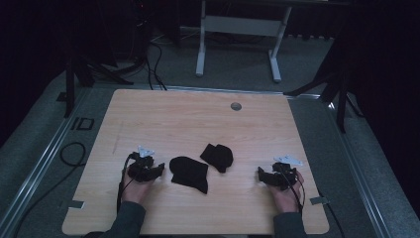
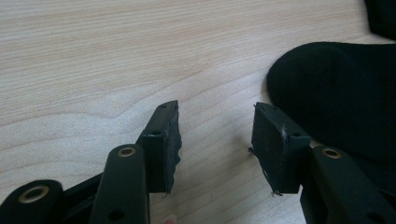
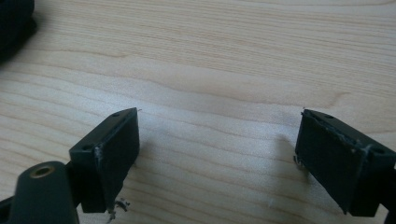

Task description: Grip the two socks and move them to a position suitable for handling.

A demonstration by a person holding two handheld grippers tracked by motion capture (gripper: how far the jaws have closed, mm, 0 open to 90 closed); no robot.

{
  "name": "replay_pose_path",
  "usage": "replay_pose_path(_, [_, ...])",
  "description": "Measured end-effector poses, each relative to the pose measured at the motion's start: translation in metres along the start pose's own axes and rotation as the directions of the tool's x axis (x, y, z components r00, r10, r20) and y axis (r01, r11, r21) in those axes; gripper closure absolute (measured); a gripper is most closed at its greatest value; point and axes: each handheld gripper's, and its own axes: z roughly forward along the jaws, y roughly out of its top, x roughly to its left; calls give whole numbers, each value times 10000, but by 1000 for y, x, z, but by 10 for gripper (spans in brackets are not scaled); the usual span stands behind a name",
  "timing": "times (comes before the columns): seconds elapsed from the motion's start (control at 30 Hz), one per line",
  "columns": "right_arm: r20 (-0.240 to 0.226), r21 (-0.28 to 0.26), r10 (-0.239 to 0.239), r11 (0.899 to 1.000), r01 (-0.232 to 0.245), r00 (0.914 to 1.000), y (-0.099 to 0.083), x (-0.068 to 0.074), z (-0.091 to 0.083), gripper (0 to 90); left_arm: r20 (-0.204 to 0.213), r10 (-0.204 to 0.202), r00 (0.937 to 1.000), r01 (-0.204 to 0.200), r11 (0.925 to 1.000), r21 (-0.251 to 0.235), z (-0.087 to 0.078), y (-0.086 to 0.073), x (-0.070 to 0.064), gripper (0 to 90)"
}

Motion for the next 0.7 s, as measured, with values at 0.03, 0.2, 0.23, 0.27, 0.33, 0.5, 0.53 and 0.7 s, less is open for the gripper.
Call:
replay_pose_path(0.03, [-2, 1, 1, 10000, -1, 10000, 0, 0, 0, 133, 66, 28, 10000, -28, 10000, 54, 0, 1, 0, 538])
replay_pose_path(0.2, [-23, 2, -31, 10000, 31, 10000, 0, 0, 0, 133, 249, 210, 9995, -211, 9998, 21, -3, 6, -4, 544])
replay_pose_path(0.23, [-28, 1, -37, 10000, 37, 10000, 0, 0, 0, 133, 240, 274, 9993, -275, 9996, 25, -3, 6, -5, 546])
replay_pose_path(0.27, [-35, 5, -41, 10000, 42, 10000, 0, 0, 0, 133, 266, 313, 9992, -315, 9995, 53, -4, 7, -5, 550])
replay_pose_path(0.33, [-44, 5, -53, 10000, 53, 10000, 0, 0, 0, 133, 332, 342, 9989, -342, 9994, 14, -5, 9, -6, 553])
replay_pose_path(0.5, [-46, 6, -54, 10000, 54, 10000, 0, 0, 0, 133, 609, 452, 9971, -451, 9990, -22, -9, 13, -6, 558])
replay_pose_path(0.53, [-46, 6, -55, 10000, 55, 10000, 0, 0, 0, 133, 664, 470, 9967, -467, 9989, -61, -10, 14, -6, 556])
replay_pose_path(0.7, [-52, 6, -57, 10000, 57, 10000, 0, 0, 0, 133, 881, 575, 9945, -568, 9983, -111, -11, 19, -6, 538])
